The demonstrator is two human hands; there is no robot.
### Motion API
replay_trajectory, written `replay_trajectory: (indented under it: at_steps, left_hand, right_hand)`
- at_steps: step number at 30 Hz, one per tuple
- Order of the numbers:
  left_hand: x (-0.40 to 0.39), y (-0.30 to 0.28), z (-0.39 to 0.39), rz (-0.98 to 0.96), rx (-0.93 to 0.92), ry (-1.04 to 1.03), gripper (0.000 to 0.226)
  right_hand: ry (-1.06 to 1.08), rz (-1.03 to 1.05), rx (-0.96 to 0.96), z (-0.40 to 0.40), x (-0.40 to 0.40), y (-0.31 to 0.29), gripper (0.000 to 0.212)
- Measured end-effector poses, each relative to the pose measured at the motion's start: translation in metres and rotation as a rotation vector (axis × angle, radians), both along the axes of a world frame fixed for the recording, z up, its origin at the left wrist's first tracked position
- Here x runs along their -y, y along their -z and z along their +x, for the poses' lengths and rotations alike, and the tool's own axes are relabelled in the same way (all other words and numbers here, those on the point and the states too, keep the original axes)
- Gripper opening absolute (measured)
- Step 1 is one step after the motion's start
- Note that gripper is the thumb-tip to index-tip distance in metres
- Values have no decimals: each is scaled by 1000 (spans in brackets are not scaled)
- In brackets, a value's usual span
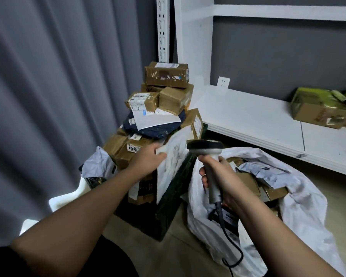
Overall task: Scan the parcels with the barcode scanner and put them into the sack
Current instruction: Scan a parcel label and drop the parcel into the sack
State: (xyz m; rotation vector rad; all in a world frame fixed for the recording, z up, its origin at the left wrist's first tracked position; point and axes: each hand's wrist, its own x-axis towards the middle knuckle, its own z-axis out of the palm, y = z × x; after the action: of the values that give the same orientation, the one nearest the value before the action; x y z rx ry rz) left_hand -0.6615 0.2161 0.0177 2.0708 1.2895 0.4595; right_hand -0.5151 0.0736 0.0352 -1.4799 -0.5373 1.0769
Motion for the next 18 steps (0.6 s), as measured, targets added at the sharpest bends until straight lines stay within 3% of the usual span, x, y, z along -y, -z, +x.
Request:
replay_trajectory:
  at_steps: [4, 10, 13, 15, 18]
  left_hand:
    - [6, -38, -13, -145, 502, -100, 11]
    - [16, -64, -11, -470, 1096, -183, 23]
    - [22, -69, -3, -554, 1171, -135, 25]
    - [29, -70, 6, -533, 1129, -69, 19]
    - [30, -64, 12, -497, 994, 41, 24]
  right_hand:
    - [60, 91, -93, 7, 4, 1, 14]
    - [254, 193, -275, 15, 10, 2, 12]
    - [289, 259, -355, 20, 14, 3, 21]
    - [277, 307, -413, 26, 16, 0, 33]
    - [377, 267, -308, 41, 18, -5, 33]
